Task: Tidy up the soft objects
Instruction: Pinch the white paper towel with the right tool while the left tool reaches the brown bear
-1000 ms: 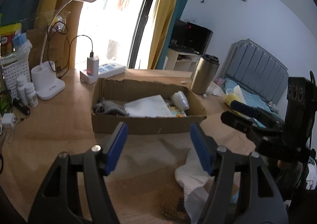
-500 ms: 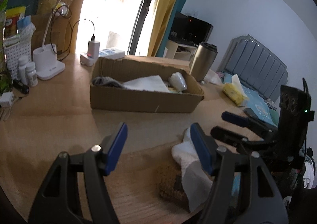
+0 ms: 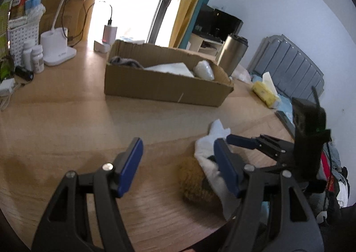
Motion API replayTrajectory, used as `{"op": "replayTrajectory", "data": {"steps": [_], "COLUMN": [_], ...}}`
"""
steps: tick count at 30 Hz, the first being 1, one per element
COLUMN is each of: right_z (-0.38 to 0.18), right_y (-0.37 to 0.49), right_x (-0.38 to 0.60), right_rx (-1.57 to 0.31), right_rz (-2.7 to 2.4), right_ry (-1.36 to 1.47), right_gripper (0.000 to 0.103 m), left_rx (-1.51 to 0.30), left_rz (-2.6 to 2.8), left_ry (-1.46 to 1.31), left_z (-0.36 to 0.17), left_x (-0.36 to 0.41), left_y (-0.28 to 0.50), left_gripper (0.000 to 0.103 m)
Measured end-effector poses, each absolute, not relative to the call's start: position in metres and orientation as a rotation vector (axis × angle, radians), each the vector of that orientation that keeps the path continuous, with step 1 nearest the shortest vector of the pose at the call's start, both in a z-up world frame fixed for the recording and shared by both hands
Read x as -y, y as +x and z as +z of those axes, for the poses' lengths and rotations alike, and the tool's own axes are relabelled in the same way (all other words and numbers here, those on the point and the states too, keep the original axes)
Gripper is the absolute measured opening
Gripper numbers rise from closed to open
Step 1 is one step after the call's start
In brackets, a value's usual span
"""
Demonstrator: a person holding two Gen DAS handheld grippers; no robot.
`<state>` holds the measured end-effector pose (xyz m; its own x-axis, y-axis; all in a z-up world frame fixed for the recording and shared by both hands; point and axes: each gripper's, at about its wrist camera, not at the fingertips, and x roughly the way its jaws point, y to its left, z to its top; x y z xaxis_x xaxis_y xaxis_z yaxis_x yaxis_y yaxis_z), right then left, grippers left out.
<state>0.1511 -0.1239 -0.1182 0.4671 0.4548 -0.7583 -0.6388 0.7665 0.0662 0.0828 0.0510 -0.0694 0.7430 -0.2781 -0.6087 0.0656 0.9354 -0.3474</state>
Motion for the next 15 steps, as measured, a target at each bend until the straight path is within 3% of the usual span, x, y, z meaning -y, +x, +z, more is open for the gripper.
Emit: {"op": "replayTrajectory", "data": {"steps": [3,4,5,7,15], "right_z": [-0.122,-0.122,-0.122,-0.119,-0.102], "right_y": [0.146,0.145,0.146,0.15,0.168], "right_x": [0.118,0.118,0.118,0.121,0.14], "right_rx": [-0.825,-0.821,-0.819,-0.831,-0.836], "right_rz": [0.651,0.635,0.627,0.619,0.495], "right_ry": [-0.298,-0.309,-0.318,-0.303,-0.229], "right_gripper": [0.073,0.062,0.043,0.02,0.016], "left_rx": [-0.725,-0.731,-0.737,-0.743,-0.794], "left_rz": [-0.205,-0.209,-0.217,-0.23,-0.347], "left_ry": [-0.317,-0.32,-0.327,-0.326,-0.314], "left_z": [-0.074,-0.075,-0.076,-0.078,-0.079], "left_x": [-0.051,-0.051,-0.052,-0.053,-0.055], "left_y": [0.084,0.086,0.087,0.09,0.109], "left_gripper": [0.068,0.068,0.068,0.068,0.068]}}
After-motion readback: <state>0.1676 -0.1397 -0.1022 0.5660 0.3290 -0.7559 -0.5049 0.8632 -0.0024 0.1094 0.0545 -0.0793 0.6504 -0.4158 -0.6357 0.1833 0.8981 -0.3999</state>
